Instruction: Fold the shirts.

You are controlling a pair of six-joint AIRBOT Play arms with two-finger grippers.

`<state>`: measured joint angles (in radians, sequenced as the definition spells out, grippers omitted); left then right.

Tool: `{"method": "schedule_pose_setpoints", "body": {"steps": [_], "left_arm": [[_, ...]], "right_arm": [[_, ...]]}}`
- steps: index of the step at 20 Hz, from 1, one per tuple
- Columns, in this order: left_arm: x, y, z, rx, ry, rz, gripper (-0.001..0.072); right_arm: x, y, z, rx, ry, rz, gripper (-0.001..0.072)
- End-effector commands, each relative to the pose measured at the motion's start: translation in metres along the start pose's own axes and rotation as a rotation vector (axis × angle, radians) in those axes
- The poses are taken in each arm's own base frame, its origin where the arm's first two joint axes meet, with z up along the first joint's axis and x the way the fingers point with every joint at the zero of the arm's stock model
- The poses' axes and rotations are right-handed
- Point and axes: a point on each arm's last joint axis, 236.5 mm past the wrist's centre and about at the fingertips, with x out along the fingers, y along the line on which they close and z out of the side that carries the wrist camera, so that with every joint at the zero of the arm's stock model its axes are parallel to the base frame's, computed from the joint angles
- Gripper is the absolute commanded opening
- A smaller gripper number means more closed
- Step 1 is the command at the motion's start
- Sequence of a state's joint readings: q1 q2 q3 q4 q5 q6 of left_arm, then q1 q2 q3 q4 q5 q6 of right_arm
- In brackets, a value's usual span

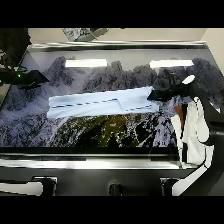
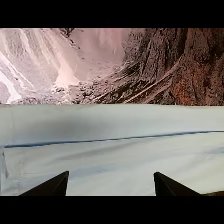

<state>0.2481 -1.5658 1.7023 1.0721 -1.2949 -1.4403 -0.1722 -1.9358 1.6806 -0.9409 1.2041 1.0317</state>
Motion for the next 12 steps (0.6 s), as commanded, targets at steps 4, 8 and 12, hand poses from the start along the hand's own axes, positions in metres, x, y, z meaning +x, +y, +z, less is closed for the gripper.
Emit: {"method": "schedule_pose_setpoints", "body": {"steps": [4, 8, 12], "left_arm": [[-0.001, -0.002, 0.0, 0.001, -0.002, -0.004, 0.0634], [-0.002, -0.013, 0.002, -0.012, -0.01, -0.051, 0.0634], [-0.003, -0.025, 0.004, -0.026, -0.016, -0.1, 0.0634]], "right_arm": [[0.022, -0.009, -0.009, 0.084, 0.035, -0.015, 0.0711], [0.029, 0.005, -0.017, 0.13, 0.067, 0.062, 0.07], [0.044, 0.02, -0.03, 0.101, 0.136, 0.076, 0.03]]}}
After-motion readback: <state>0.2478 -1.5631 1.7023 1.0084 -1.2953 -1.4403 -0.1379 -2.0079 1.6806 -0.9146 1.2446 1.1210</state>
